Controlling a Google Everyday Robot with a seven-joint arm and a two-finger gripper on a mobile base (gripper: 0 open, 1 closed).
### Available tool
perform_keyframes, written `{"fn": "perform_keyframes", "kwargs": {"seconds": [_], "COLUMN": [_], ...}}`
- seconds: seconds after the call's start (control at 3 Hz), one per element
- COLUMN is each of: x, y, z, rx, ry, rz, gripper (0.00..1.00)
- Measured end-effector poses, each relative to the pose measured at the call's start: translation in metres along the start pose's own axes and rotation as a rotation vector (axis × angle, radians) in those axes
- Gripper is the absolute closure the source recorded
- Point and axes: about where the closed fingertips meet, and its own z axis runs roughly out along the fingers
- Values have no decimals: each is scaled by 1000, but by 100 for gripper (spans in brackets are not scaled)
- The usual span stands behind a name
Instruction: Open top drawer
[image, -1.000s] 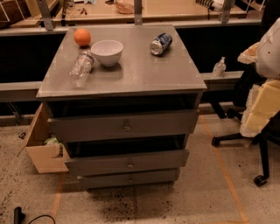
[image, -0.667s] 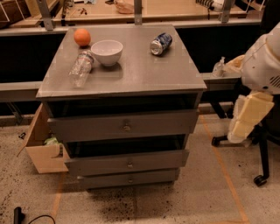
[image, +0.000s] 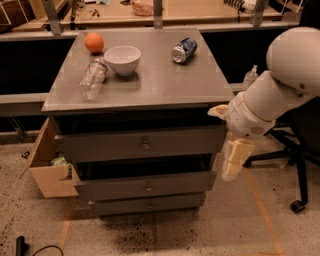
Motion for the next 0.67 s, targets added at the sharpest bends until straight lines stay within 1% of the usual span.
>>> {"fn": "perform_keyframes", "kwargs": {"seconds": [0.33, 0.67], "x": [-1, -4], "y": [-17, -31], "z": [49, 82], "rx": [-31, -23], "ry": [-41, -76], "rz": [-82, -159], "gripper": [0, 0]}}
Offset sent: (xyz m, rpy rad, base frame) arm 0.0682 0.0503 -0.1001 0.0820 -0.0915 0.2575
